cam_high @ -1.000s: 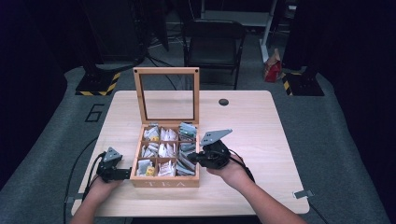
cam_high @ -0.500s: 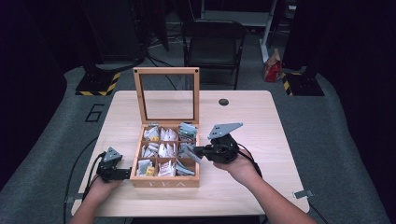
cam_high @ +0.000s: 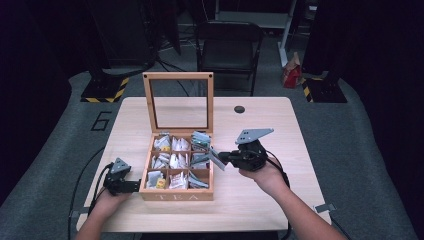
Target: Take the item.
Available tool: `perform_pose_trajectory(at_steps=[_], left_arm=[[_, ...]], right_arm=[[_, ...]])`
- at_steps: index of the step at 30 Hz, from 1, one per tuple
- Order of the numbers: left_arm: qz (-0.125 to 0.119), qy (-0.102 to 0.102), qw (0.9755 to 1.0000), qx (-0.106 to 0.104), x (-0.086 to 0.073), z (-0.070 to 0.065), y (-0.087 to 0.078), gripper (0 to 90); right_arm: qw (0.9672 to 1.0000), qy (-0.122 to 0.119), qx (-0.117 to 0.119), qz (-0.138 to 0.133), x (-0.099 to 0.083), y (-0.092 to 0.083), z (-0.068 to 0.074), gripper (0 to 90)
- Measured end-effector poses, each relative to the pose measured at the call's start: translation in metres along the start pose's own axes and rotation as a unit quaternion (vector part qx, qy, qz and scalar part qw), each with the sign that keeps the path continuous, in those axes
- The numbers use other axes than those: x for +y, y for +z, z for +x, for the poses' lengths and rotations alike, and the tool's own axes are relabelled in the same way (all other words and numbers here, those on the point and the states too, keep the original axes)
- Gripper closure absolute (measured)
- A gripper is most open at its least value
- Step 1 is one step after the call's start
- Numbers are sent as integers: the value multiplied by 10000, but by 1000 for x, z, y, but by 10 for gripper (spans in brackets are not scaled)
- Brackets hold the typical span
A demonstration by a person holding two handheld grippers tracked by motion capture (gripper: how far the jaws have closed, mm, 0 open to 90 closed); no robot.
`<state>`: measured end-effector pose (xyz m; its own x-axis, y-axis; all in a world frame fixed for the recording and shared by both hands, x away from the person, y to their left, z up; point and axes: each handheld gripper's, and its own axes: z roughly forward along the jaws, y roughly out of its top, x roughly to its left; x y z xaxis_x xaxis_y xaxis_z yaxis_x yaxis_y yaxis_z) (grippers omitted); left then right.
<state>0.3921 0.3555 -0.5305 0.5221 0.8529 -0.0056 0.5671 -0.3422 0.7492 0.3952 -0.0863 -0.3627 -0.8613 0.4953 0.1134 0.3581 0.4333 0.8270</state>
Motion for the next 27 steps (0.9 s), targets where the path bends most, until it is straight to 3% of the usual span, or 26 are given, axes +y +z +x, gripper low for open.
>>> perform_pose_trajectory(at_steps=[27], left_arm=[[0, 2, 10000, 0, 0, 0, 0, 159]], right_arm=[[9970, 377, -679, -44, -31, -37, -39, 900]])
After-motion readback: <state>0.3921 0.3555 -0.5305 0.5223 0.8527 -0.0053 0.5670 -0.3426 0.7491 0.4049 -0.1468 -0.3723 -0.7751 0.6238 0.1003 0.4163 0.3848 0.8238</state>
